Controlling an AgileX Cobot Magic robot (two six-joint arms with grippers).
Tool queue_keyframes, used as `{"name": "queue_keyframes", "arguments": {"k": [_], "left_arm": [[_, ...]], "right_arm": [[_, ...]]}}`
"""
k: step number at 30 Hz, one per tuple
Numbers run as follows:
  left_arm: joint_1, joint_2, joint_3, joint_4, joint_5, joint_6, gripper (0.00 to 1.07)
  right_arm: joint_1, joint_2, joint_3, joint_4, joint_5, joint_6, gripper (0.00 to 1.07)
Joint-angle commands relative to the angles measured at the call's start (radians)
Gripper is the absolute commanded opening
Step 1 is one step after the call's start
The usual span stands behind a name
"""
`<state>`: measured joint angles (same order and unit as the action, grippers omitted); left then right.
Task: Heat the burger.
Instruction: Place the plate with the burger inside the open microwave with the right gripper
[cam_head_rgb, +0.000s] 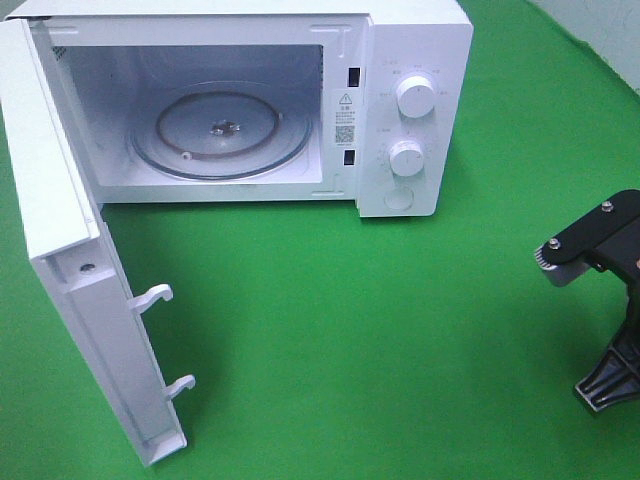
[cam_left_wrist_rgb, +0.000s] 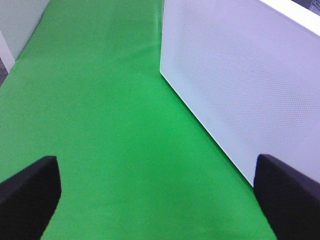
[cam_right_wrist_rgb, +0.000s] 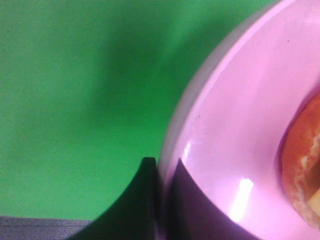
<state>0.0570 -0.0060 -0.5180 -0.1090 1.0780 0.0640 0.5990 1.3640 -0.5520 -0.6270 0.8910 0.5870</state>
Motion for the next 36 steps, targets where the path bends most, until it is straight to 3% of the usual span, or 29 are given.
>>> {"name": "queue_keyframes", "arguments": {"k": [1,9,11,18,24,36], "left_arm": [[-0.006,-0.015,0.003,0.0,-0.009,-0.005,0.98],[-0.006,-0.015,0.003,0.0,-0.009,-0.005,0.98],[-0.006,-0.015,0.003,0.0,-0.009,-0.005,0.98],[-0.006,-0.015,0.003,0.0,-0.009,-0.005,0.98],[-0.006,-0.015,0.003,0.0,-0.009,-0.005,0.98],[-0.006,-0.015,0.003,0.0,-0.009,-0.005,0.98]], "right_arm": [[0.033,-0.042,0.018,-0.043,0.059,0.013,0.0],[0.148,-0.125,0.043,-0.043,0.09,0.013,0.0],[0.213,-0.139,0.043,-0.043,0.137,0.013,0.0],[0.288,-0.139,0.043,-0.043,0.16,0.014,0.0],[0.426,-0.139,0.043,-0.045,0.16,0.015,0.0],[0.609,-0.139,0.043,-0.051,0.158,0.017,0.0]]}}
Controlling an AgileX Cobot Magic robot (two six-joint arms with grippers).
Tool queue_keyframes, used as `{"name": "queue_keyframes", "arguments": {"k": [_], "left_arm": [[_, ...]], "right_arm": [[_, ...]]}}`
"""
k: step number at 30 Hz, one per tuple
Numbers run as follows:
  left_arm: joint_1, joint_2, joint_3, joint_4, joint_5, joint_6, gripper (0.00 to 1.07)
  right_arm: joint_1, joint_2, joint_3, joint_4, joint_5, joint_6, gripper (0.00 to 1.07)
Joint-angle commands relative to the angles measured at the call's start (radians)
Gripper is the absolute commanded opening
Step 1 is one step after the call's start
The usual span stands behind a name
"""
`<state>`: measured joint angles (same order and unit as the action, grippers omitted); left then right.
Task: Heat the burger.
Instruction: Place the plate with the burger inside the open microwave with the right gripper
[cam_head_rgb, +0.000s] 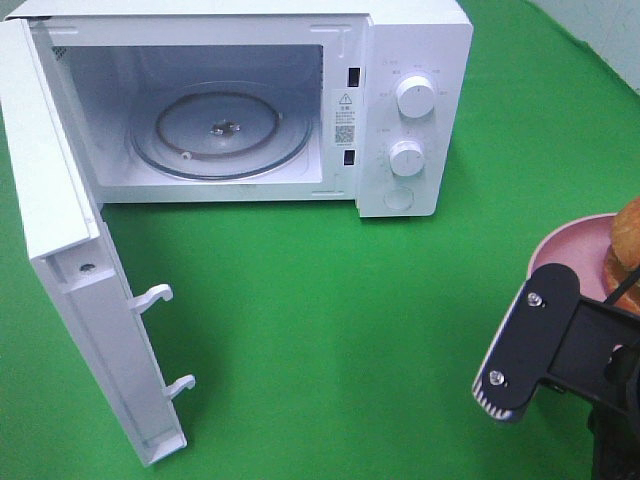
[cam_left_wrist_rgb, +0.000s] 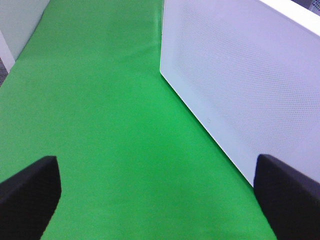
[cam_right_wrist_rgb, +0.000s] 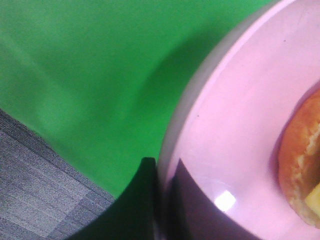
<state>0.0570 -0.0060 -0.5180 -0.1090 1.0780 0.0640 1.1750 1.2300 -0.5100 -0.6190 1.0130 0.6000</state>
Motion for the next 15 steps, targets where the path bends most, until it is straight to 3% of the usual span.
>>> {"name": "queue_keyframes", "arguments": {"k": [1,15], "left_arm": [[-0.006,-0.015,0.003,0.0,-0.009,-0.005,0.98],[-0.006,-0.015,0.003,0.0,-0.009,-0.005,0.98]], "right_arm": [[0.047,-0.005,0.001,-0.059,0.037,0.004,0.0],[0.197,-0.005,0.001,-0.059,0.037,0.004,0.0]]}}
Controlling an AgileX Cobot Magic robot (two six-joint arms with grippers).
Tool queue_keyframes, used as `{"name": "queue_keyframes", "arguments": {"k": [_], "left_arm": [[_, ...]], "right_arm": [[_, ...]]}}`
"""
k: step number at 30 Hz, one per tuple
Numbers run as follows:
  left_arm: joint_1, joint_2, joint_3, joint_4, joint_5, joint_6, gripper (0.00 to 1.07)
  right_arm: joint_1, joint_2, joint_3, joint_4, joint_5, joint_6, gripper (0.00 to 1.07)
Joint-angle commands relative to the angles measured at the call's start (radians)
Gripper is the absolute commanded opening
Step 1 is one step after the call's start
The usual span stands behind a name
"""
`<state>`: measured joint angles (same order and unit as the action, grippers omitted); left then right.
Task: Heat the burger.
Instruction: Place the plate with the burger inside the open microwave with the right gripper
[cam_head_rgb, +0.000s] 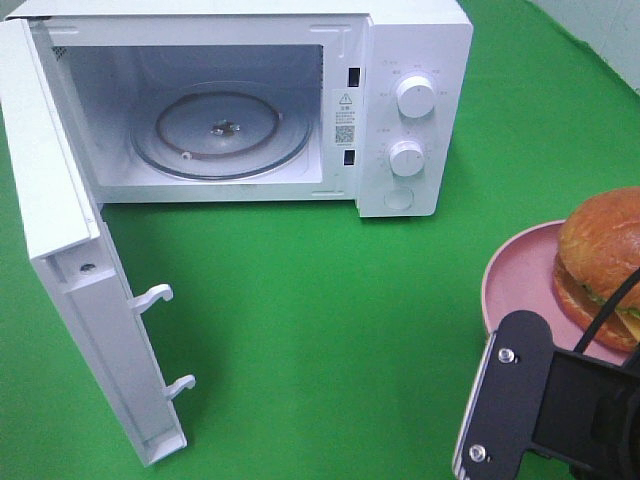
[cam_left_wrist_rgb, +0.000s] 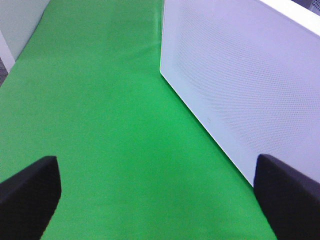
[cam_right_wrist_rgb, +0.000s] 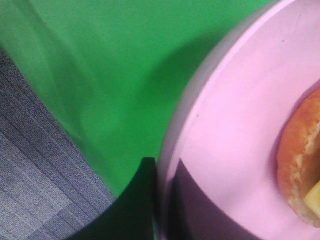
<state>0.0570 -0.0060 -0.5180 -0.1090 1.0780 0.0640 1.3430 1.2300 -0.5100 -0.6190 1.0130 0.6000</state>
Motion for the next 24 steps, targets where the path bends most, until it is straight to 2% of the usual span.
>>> {"name": "queue_keyframes", "arguments": {"k": [1,8,13,20,24], "left_arm": [[-0.006,-0.015,0.003,0.0,-0.009,-0.005,0.98],[-0.006,-0.015,0.003,0.0,-0.009,-0.005,0.98],[-0.006,-0.015,0.003,0.0,-0.009,-0.005,0.98],[-0.006,-0.015,0.003,0.0,-0.009,-0.005,0.98],[-0.006,-0.015,0.003,0.0,-0.009,-0.005,0.98]], "right_arm": [[0.051,-0.005,0.001,-0.06,0.036,0.004,0.0],[0.117,-0.005,0.001,-0.081,0.037,-0.002,0.0],[0.117,-0.005,0.001,-0.086,0.034,-0.03,0.0],[0.117,-0.005,0.001,-0.09,-0.035,-0.186,0.0],[0.117,-0.005,0.001,-0.133,-0.097,-0.273,0.0]]}}
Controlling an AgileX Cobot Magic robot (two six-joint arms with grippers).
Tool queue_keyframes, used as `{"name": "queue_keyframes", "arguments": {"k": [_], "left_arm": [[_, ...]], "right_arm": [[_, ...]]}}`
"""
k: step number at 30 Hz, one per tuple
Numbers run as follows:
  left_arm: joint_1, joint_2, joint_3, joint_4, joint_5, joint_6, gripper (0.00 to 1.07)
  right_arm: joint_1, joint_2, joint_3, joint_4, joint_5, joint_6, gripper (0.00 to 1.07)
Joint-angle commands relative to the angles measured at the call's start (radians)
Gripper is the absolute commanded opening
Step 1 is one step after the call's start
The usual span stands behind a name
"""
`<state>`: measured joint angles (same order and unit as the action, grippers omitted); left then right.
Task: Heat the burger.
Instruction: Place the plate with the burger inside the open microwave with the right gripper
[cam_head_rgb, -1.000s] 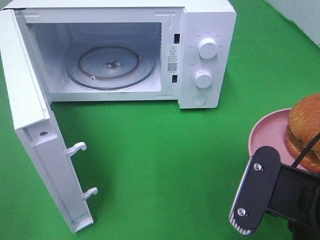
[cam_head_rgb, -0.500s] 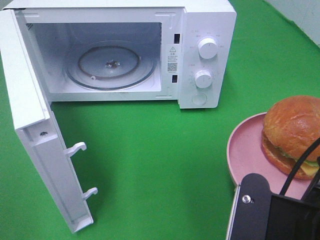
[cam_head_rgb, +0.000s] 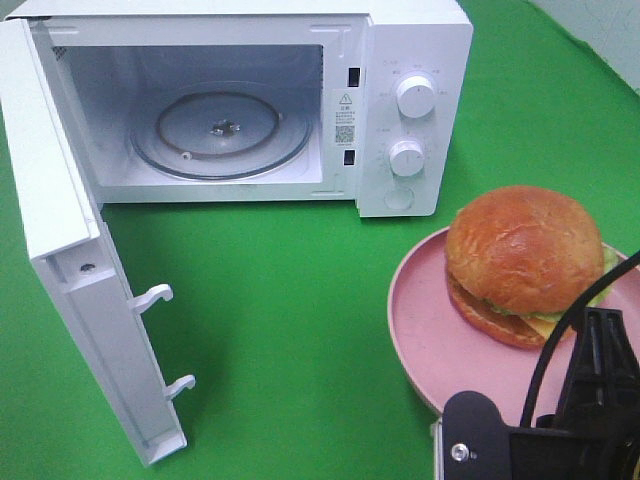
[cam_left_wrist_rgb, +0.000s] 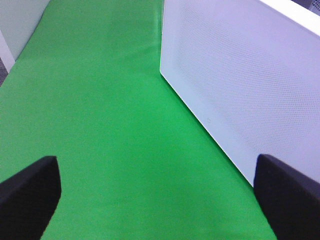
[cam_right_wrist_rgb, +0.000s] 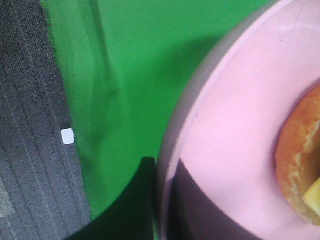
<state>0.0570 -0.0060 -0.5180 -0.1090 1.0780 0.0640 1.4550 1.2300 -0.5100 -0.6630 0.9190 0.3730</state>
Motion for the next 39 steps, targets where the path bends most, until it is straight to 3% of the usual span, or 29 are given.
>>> {"name": "queue_keyframes", "arguments": {"k": [1,16,20,28,31,33,39], "left_arm": [[-0.006,-0.015,0.003,0.0,-0.009,-0.005,0.98],[-0.006,-0.015,0.003,0.0,-0.009,-0.005,0.98],[-0.006,-0.015,0.003,0.0,-0.009,-0.005,0.98],[-0.006,-0.015,0.003,0.0,-0.009,-0.005,0.98],[-0.006,-0.015,0.003,0.0,-0.009,-0.005,0.98],[-0.006,-0.015,0.003,0.0,-0.009,-0.005,0.98],[-0.006,-0.015,0.003,0.0,-0.009,-0.005,0.98]], "right_arm": [[0.005,-0.005,0.001,-0.089,-0.003,-0.046,0.0],[-0.024,-0.005,0.001,-0.096,-0.171,-0.345,0.0],[-0.081,-0.005,0.001,-0.094,-0.204,-0.373,0.0],[-0.279,-0.005,0.001,-0.086,-0.356,-0.589,0.0],[-0.295,-0.005,0.001,-0.086,-0.365,-0.61,0.0],[-0.376,-0.005,0.001,-0.061,-0.421,-0.703,0.0],[-0.494,-0.005,0.001,0.03,-0.503,-0.918,0.0]]}}
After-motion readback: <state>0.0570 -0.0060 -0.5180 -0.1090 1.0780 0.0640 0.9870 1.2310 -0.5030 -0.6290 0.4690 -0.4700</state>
